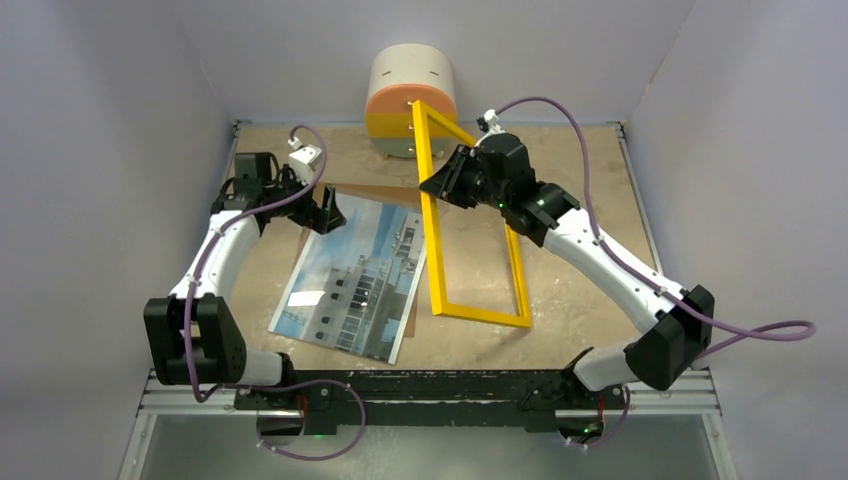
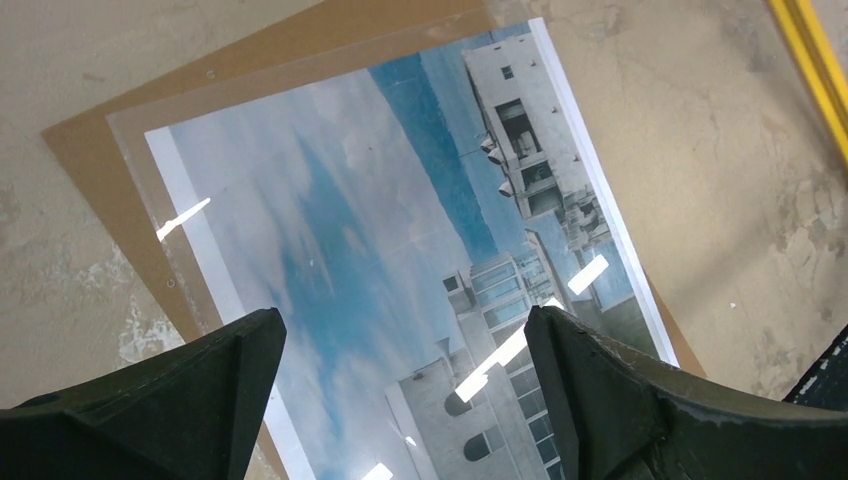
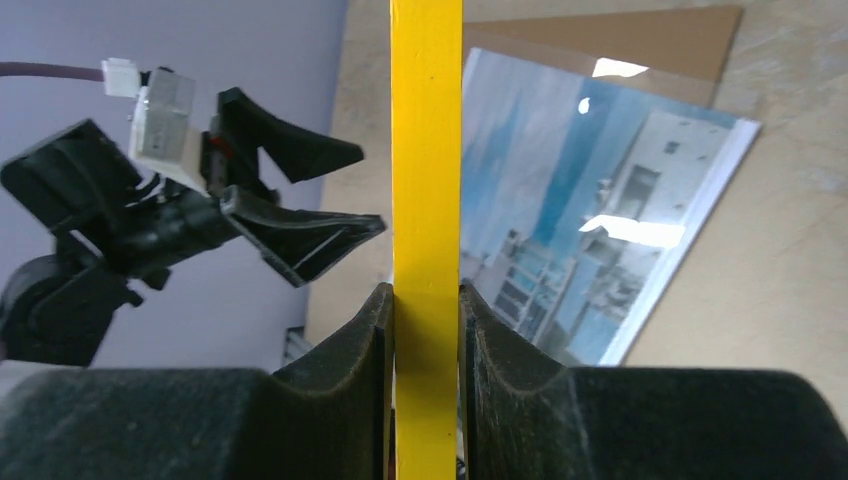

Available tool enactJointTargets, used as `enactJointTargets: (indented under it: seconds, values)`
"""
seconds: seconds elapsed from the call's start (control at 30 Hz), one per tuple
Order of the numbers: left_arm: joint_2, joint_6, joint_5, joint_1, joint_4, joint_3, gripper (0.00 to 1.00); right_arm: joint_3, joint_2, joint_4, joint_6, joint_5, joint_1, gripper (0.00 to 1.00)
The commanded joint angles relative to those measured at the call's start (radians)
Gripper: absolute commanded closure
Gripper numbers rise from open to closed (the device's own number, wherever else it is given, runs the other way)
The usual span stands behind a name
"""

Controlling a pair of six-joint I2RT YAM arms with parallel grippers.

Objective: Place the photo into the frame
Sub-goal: Turn over the photo frame at the center of the board.

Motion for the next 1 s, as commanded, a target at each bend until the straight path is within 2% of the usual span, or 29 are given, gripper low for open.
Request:
enactJointTargets:
  seconds: [0.0, 0.23, 0.57, 0.7, 0.8, 0.83, 0.9, 0.97]
  values:
    - [-0.058, -0.019, 0.035, -0.023, -0.01, 0.067, 0.0, 0.068, -0.041, 0.039, 0.136, -0.126, -0.002, 1.0]
    - [-0.09, -0.041, 0.035, -0.037, -0.017, 0.122, 0.0, 0.034, -0.057, 0.142, 0.29, -0.275, -0.054, 1.0]
    - [-0.089, -0.121, 0.042, -0.116, 0.017, 0.209, 0.0, -0.149, -0.055, 0.514, 0.543, -0.522, -0.178, 1.0]
    - [-0.069, -0.148, 0.002, -0.191, 0.03, 0.267, 0.0, -0.215, -0.045, 0.627, 0.621, -0.577, -0.21, 1.0]
    - [-0.042, -0.156, -0.055, -0.27, 0.037, 0.318, 0.0, -0.21, -0.039, 0.594, 0.606, -0.613, -0.238, 1.0]
    - [-0.032, -0.161, -0.075, -0.298, 0.042, 0.342, 0.0, -0.199, -0.038, 0.551, 0.579, -0.623, -0.249, 0.97]
    - [-0.009, -0.175, -0.099, -0.347, 0.06, 0.38, 0.0, -0.188, -0.045, 0.452, 0.506, -0.631, -0.276, 0.84]
    - [0.028, -0.19, -0.119, -0.402, 0.067, 0.433, 0.0, -0.184, -0.061, 0.361, 0.435, -0.624, -0.308, 0.65]
